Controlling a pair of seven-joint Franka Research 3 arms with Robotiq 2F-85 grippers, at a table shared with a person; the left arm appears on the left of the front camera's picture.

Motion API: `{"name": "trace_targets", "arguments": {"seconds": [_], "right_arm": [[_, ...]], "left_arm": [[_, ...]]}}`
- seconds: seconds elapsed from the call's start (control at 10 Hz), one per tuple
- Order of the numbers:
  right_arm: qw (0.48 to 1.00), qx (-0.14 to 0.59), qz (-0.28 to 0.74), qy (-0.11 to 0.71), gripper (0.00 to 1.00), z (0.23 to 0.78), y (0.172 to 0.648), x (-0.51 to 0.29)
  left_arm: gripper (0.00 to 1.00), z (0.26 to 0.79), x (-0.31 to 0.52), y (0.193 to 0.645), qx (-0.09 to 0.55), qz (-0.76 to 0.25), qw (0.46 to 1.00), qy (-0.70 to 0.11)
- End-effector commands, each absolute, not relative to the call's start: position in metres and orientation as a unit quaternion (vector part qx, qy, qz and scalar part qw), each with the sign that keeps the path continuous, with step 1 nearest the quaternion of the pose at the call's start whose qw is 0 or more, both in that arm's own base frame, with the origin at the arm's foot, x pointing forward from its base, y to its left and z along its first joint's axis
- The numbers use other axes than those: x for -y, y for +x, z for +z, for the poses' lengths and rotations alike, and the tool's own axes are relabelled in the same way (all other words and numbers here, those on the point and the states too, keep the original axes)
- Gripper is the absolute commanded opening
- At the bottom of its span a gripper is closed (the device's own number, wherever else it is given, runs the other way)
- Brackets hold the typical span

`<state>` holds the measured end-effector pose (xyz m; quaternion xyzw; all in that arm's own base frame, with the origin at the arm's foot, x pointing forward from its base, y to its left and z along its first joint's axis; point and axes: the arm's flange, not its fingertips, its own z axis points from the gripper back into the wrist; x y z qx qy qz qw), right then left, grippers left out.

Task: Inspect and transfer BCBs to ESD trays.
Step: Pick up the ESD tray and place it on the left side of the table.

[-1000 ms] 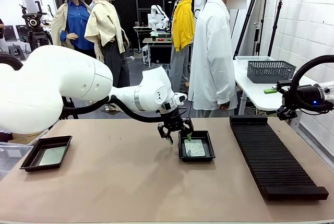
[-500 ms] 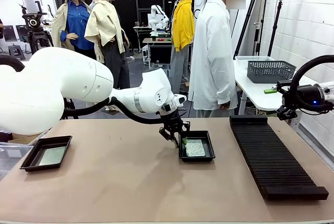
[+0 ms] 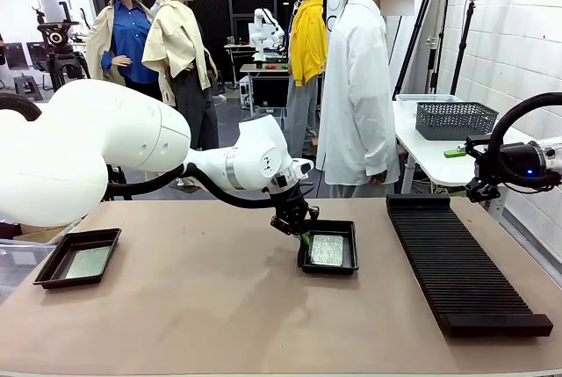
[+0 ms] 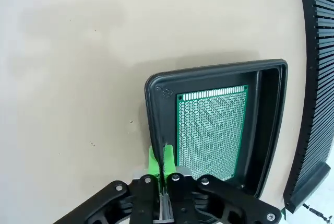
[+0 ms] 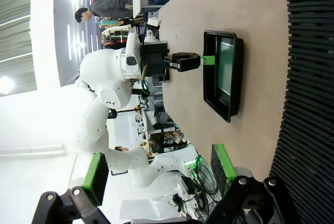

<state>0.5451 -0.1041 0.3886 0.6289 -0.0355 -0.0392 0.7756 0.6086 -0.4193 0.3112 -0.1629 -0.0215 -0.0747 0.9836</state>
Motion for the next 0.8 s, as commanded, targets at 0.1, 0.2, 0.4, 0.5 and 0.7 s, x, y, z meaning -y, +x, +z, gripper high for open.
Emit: {"name": "trace_targets", "arguments": {"seconds": [0.1,0.2,0.4,0.5,0.7], "right_arm": [[0.779,0.028,-0.040,0.625,1.00,0.390,0.547,0.103],[0.779,0.028,-0.040,0.625,1.00,0.390,0.547,0.103],[0.779,0.028,-0.040,0.625,1.00,0.390,0.547,0.103],[0.779,0.028,-0.040,0.625,1.00,0.390,0.547,0.103],[0.779,0.028,-0.040,0.625,1.00,0.390,0.547,0.103]], "left_arm": [[0.00,0.310,0.419,0.608,0.022,-0.075,0.984,-0.161],[0.00,0.310,0.419,0.608,0.022,-0.075,0.984,-0.161],[0.00,0.310,0.419,0.608,0.022,-0.075,0.984,-0.161],[0.00,0.310,0.419,0.608,0.022,-0.075,0.984,-0.161],[0.00,0.310,0.404,0.609,0.009,-0.069,0.984,-0.162]]}}
